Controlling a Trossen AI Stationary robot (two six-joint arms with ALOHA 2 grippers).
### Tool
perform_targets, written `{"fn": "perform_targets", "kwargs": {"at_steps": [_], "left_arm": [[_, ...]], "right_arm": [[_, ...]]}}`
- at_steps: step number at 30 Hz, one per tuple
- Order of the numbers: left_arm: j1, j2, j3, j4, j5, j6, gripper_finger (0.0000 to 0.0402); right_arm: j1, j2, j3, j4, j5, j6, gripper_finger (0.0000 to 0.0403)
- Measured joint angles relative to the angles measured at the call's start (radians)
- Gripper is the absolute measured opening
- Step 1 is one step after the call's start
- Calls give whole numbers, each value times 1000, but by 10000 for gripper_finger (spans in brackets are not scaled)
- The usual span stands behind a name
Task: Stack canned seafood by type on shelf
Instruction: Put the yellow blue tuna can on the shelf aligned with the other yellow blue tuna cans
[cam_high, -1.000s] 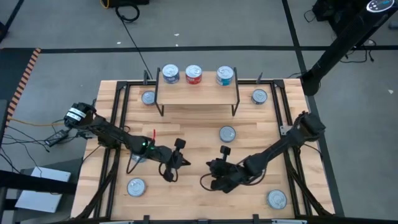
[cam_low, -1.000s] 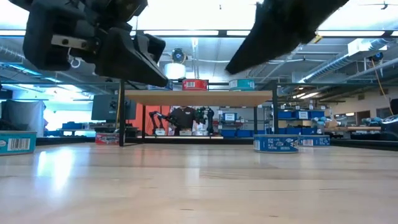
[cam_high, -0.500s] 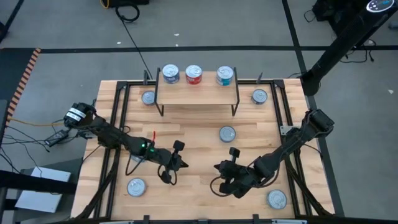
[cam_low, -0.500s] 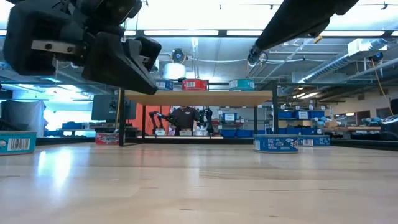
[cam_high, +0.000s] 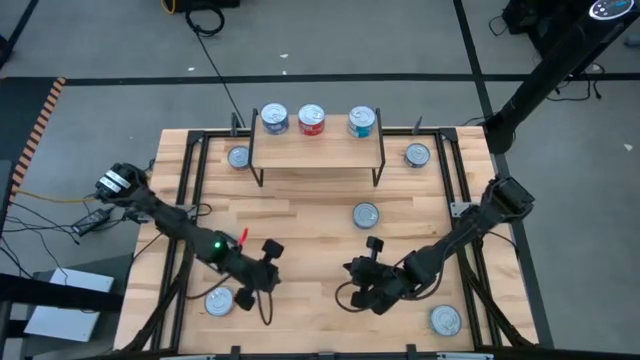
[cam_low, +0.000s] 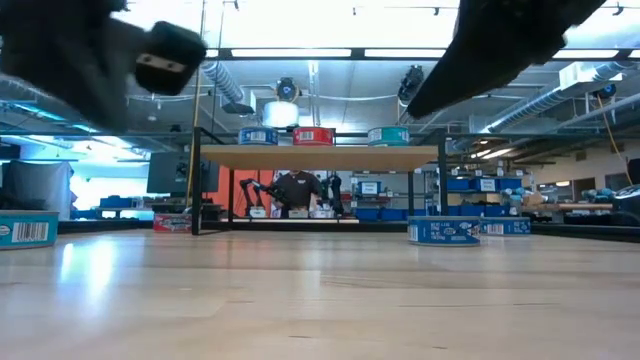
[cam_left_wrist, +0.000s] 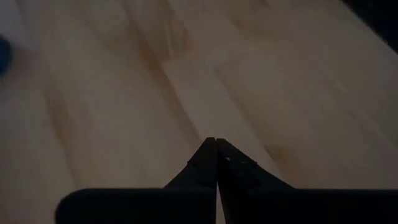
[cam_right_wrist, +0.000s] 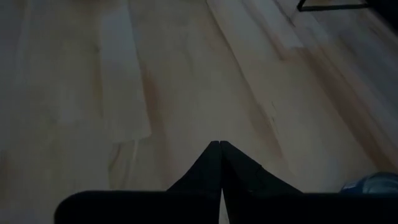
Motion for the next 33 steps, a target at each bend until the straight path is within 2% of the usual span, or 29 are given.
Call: {"fn": "perform_targets", "kwargs": {"at_steps": [8, 14, 22, 28, 33], "left_arm": [[-113, 0, 6, -193, -48, -236, 6], [-209, 0, 6, -254, -102, -312, 6], [-271, -20, -34, -208, -179, -342, 5], [-272, -133, -184, -27, -179, -387, 5], [-272, -252, -242, -61, -194, -450, 5]], "right_arm": [[-56, 0, -30, 63, -14, -55, 15], [-94, 0, -31, 99, -68, -64, 19], [-98, 20, -31, 114, -75, -72, 13], [-98, 27, -31, 128, -81, -72, 16], [-104, 27, -31, 132, -124, -60, 16]]}}
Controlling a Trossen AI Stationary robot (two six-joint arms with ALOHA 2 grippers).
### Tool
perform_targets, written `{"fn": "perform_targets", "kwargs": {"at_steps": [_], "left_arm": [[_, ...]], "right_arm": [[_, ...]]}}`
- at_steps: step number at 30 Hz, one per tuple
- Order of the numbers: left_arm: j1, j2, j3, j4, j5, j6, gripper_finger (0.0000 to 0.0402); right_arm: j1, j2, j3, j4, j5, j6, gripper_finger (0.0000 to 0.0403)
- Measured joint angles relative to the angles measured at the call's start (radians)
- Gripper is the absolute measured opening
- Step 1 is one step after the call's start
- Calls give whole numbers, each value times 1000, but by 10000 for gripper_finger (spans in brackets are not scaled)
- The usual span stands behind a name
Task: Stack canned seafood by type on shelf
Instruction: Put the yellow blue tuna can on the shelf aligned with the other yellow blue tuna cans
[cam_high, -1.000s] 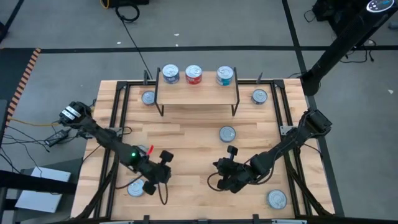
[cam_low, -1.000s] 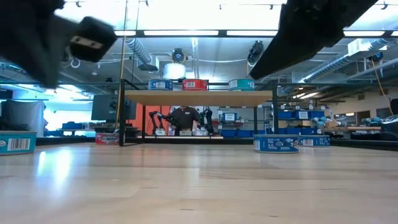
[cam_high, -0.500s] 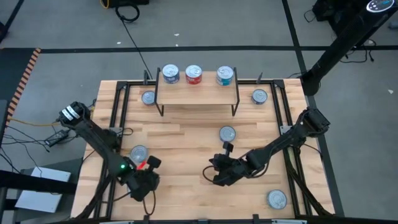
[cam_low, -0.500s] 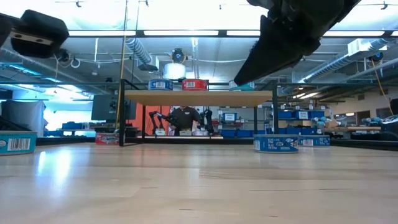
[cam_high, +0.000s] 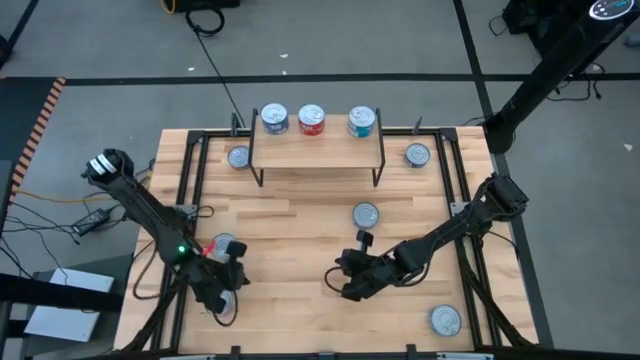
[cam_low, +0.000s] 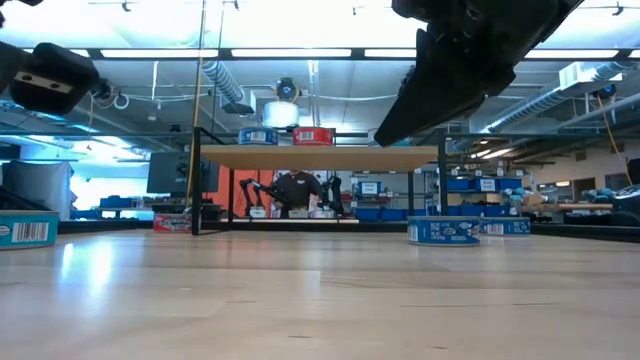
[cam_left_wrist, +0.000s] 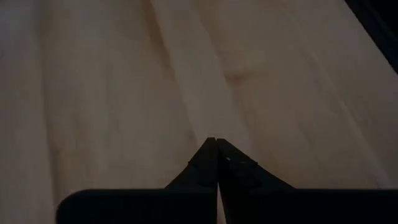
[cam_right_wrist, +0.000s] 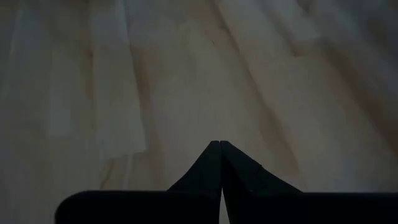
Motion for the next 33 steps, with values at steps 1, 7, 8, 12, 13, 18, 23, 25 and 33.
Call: {"fn": "perform_targets", "kwargs": {"at_steps": [1, 7, 8, 12, 13, 18, 23, 25, 33], "left_arm": [[0, -24, -10, -13, -18, -16, 5], [10, -114, -57, -59, -191, -170, 5], [14, -115, -62, -59, -193, -188, 5], [28, -107, -67, -78, -193, -224, 5], [35, -105, -67, -89, -193, -231, 5], [63, -105, -67, -115, -165, -278, 5], [63, -104, -57, -124, -143, -288, 5], [63, -105, -45, -135, -147, -288, 5], [78, -105, 67, -354, -135, -354, 5]], "right_arm": [[-3, 0, 0, 0, -21, 10, 15], [-6, 7, 0, 4, -47, 61, 18], [-6, 11, 0, 2, -50, 70, 19], [2, 41, 0, 13, -50, 127, 20], [4, 49, 0, 23, -49, 137, 20], [11, 90, 0, 69, -51, 135, 19], [-4, 96, 0, 86, -56, 105, 24], [-8, 96, 0, 85, -55, 88, 25], [-41, 96, 3, 90, -55, 12, 23]]}}
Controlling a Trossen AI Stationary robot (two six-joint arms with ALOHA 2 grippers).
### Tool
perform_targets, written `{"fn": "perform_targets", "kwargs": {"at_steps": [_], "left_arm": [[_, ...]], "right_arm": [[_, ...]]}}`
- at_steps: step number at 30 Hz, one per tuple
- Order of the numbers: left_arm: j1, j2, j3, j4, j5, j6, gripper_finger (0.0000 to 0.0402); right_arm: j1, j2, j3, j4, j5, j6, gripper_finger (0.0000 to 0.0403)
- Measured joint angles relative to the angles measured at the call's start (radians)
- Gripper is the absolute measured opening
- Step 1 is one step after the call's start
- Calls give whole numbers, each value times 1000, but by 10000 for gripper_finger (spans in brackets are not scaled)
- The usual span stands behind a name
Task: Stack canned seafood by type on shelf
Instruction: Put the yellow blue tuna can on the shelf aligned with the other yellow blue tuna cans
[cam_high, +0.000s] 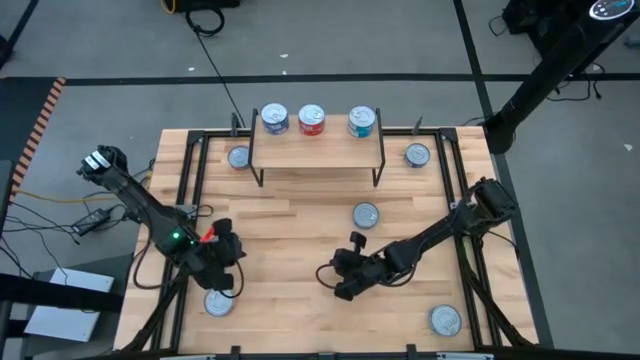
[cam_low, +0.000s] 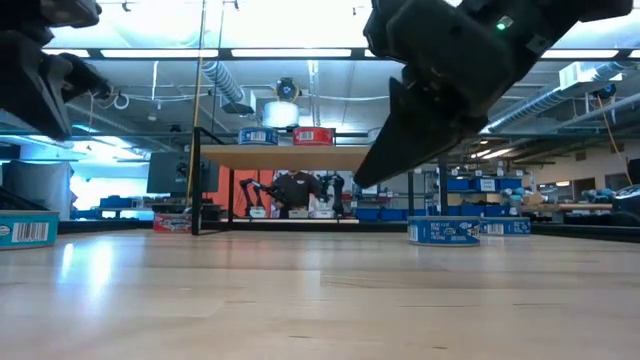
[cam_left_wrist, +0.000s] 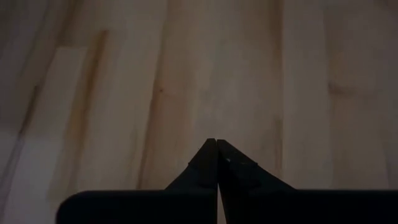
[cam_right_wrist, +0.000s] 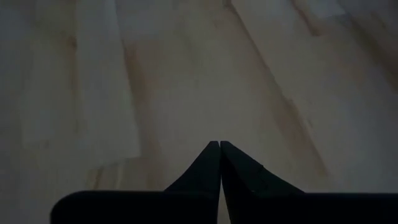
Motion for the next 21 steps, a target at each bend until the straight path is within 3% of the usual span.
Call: {"fn": "perform_targets", "kwargs": {"at_steps": [5, 13, 17, 21], "left_arm": [[3, 0, 51, -132, 13, -87, 5], [-8, 14, 13, -203, 86, -199, 5], [-10, 14, -29, -194, 86, -231, 5], [-10, 14, -67, -193, 91, -274, 5]], "right_arm": [[-20, 0, 0, 2, 0, -67, 23], [-43, 0, 0, 2, -9, -113, 11], [-10, -24, 37, -85, -21, -122, 7], [44, -69, 79, -212, 59, -77, 6]]}}
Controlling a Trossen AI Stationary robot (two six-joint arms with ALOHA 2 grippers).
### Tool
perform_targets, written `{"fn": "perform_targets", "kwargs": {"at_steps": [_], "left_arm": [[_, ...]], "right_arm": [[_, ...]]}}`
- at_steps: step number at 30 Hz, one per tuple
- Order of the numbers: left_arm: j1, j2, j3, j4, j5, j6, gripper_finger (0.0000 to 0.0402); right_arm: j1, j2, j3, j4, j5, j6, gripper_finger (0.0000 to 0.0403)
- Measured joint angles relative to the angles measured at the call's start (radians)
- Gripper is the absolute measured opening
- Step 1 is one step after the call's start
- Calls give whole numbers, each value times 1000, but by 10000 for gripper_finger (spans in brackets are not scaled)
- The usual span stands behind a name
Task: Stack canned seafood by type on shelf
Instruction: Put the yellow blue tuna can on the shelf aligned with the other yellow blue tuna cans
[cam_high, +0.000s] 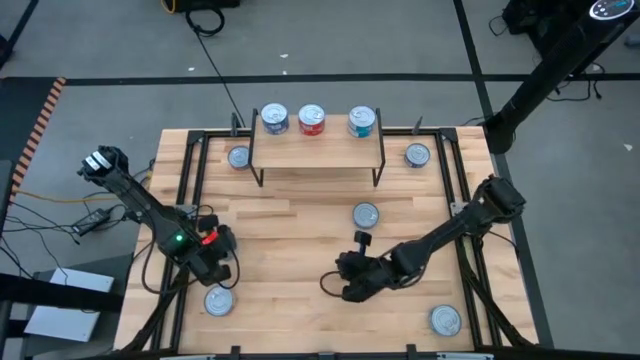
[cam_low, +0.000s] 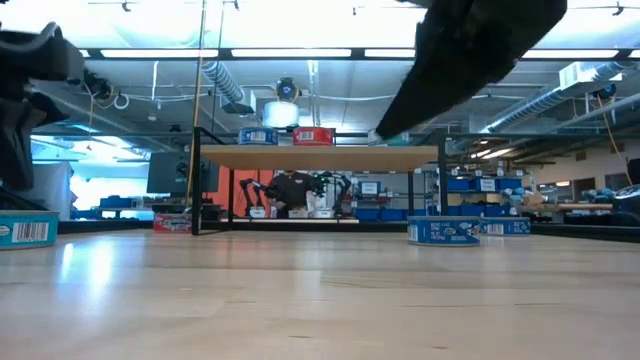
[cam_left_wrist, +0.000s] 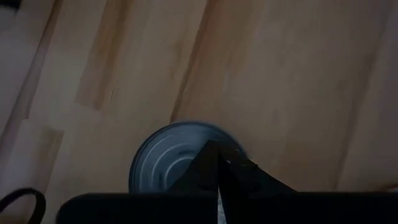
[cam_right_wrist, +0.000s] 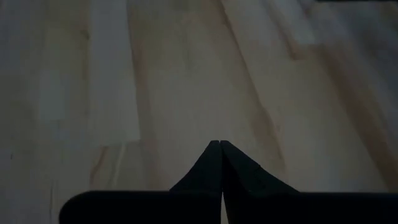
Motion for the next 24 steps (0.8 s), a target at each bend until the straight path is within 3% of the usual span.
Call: {"fn": "perform_targets", "kwargs": {"at_steps": [10, 16, 24], "left_arm": [[1, 26, -68, 33, 3, -98, 5], [2, 46, -115, 304, -8, 6, 5], [25, 102, -124, 546, -17, 151, 5]], "right_arm": [[33, -32, 3, -10, 58, 12, 6], [32, -32, 3, -10, 58, 16, 7], [32, -32, 3, -10, 58, 17, 7]]}}
